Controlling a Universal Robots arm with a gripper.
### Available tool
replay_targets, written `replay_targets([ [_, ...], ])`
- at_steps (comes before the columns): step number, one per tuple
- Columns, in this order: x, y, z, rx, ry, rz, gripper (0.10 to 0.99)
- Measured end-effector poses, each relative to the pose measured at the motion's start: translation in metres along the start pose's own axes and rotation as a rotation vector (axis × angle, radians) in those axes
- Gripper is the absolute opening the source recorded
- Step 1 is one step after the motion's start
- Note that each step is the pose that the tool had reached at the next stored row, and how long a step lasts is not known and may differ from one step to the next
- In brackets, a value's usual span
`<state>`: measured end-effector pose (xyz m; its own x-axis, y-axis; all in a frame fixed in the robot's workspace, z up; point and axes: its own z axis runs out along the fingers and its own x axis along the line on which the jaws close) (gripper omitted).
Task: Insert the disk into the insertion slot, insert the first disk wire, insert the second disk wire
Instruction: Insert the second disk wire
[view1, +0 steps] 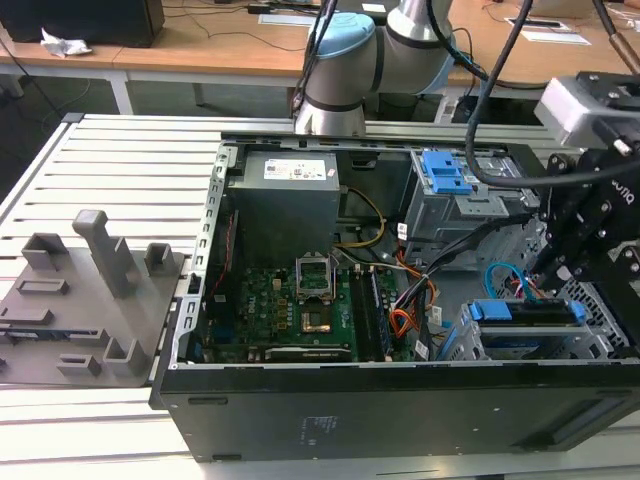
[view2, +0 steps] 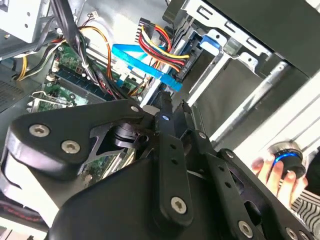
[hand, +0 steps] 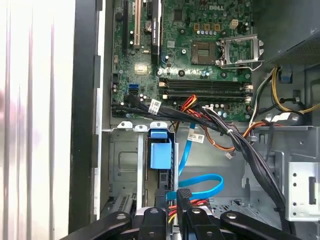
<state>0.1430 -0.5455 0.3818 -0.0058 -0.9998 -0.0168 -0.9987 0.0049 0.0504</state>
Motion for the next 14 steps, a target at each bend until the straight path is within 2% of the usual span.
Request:
replay_targets([
  [1,-0.0001,0.0004,-0.007,0.0,0.0007,0.0,0.239],
  [2,-0.0001,0.0005,-0.0095,0.0,0.0011,0.0,0.239],
  [8,-0.0002,0.0005,-0.0096,0.0,0.0011,0.0,0.239],
  [9,-0.0002,0.0005,-0.0097,0.0,0.0011,0.0,0.227],
  [11,-0.0002,0.0005,-0.0098,0.0,0.0012,0.0,0.106],
  [14,-0.0002,0.0005,-0.0098,0.0,0.0011,0.0,0.106],
])
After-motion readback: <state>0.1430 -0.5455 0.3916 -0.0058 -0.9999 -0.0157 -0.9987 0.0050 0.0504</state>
